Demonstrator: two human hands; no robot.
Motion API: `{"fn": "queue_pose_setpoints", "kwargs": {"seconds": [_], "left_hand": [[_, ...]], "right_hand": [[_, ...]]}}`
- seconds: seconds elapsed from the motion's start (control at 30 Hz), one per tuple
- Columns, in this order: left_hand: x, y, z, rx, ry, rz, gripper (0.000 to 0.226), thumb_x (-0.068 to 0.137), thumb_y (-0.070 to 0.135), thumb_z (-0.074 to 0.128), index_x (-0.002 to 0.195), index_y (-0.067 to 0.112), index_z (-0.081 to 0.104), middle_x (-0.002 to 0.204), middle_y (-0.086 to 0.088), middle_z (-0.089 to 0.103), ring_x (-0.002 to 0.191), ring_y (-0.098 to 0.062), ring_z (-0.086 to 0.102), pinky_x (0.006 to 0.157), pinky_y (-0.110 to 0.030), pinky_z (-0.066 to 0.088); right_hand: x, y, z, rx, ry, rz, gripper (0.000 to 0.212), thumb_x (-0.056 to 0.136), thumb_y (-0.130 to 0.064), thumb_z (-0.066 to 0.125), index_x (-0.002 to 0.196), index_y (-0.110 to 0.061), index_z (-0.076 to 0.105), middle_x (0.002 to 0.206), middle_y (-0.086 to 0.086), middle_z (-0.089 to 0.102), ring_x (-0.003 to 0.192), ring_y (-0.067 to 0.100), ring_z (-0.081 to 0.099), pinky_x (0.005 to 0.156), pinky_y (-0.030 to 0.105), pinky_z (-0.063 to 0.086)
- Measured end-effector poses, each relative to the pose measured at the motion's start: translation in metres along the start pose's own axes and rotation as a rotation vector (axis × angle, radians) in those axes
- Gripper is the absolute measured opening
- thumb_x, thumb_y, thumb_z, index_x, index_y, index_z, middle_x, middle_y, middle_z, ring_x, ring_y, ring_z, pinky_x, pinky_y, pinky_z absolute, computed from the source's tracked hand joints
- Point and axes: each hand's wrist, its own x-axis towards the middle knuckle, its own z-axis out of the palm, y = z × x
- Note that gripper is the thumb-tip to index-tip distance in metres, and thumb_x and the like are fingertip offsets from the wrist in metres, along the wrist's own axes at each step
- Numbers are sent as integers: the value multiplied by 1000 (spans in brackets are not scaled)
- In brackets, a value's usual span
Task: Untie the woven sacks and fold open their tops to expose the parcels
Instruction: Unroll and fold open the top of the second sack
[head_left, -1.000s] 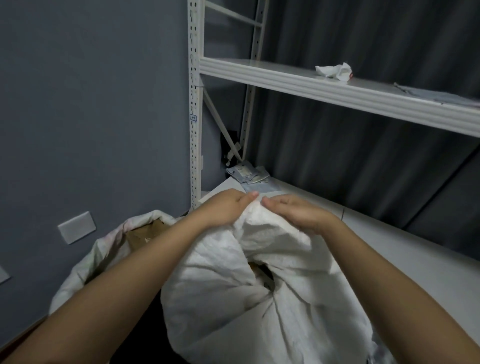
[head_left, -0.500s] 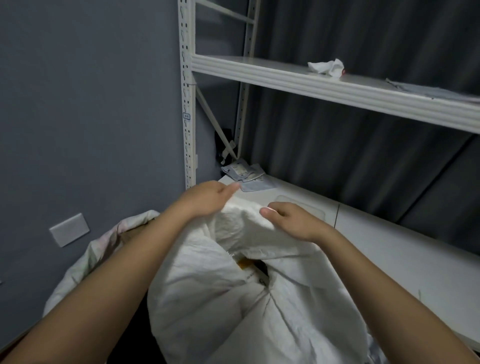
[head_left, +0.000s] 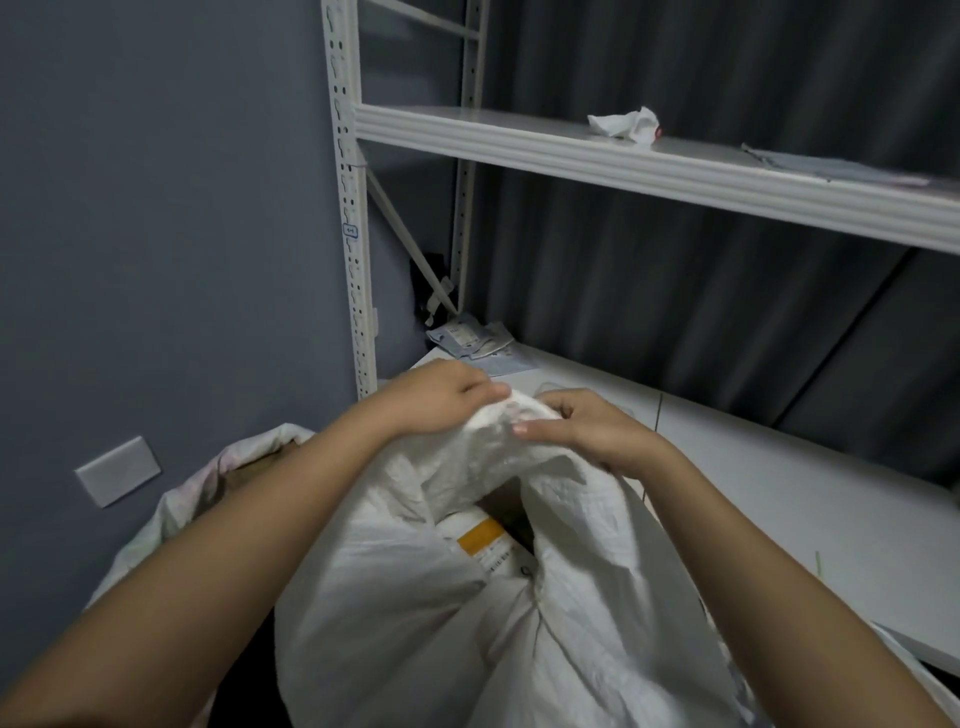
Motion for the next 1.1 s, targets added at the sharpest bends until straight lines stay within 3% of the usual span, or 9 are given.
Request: {"fn": "queue_pose_setpoints", "kwargs": {"seconds": [0.13, 0.23, 0.3, 0.47, 0.63, 0.77, 0.9, 1.0, 1.1], "left_hand": [[6, -17, -14, 89, 73, -207, 54, 98, 54, 30, 65, 18, 54, 72, -2, 56, 75, -20, 52, 64, -29, 36], [9, -1, 4, 354, 145, -101, 61, 92, 67, 18, 91, 23, 61, 98, 3, 62, 93, -19, 55, 73, -33, 39], [9, 15, 16, 283, 117, -3, 60, 92, 66, 21, 88, 22, 62, 87, 5, 60, 84, -15, 53, 68, -31, 38], [20, -6, -12, 5, 150, -257, 61, 98, 55, 27, 52, 15, 35, 54, -1, 38, 50, -15, 40, 51, -29, 27], [10, 6, 12, 28, 136, 168, 38, 97, 51, 32, 94, 23, 58, 88, 8, 56, 91, -19, 57, 73, -33, 42], [19, 1, 6, 11, 191, 26, 50, 99, 47, 33, 76, 13, 61, 74, -9, 60, 85, -33, 58, 64, -31, 34], [21, -13, 4, 123, 207, -22, 65, 93, 65, 19, 115, 22, 62, 109, -4, 65, 106, -25, 58, 82, -34, 42], [7, -4, 26, 98, 173, 304, 61, 85, 68, 19, 91, 22, 59, 89, 7, 61, 86, -12, 56, 73, -34, 43], [15, -4, 28, 92, 185, 265, 57, 89, 66, 36, 69, 15, 52, 64, 2, 53, 63, -13, 50, 58, -34, 37]], "right_hand": [[1, 5, -4, -746, 183, -29, 48, 80, -65, 59, 87, -18, 61, 84, -1, 64, 78, 19, 59, 70, 36, 47], [-2, -1, 1, -248, 42, 4, 47, 78, -49, 73, 81, -4, 61, 75, 5, 61, 70, 18, 57, 67, 35, 43], [-6, -3, -2, 101, -33, 64, 36, 78, -29, 78, 95, 1, 65, 84, 7, 65, 78, 19, 60, 75, 36, 46], [-11, 4, -6, -507, 223, -49, 23, 82, -44, 69, 82, -24, 58, 82, -5, 61, 76, 15, 58, 69, 32, 44], [-21, -12, -2, 150, 1, 78, 37, 85, -52, 60, 96, -19, 70, 99, -5, 70, 94, 10, 63, 89, 25, 45], [-28, -5, -1, -228, 210, 73, 36, 85, -54, 61, 102, -23, 66, 95, -2, 66, 84, 14, 60, 73, 26, 45], [-30, 3, 14, -171, 414, 26, 40, 98, -34, 50, 62, -18, 50, 60, -7, 51, 62, 11, 46, 61, 27, 36], [-32, -8, 22, 410, 281, 217, 32, 98, -35, 52, 84, -11, 68, 66, -4, 68, 64, 11, 61, 60, 21, 46], [-38, -5, 22, 172, 339, 142, 43, 98, -42, 48, 92, -4, 69, 75, 1, 66, 68, 10, 59, 63, 24, 45]]}}
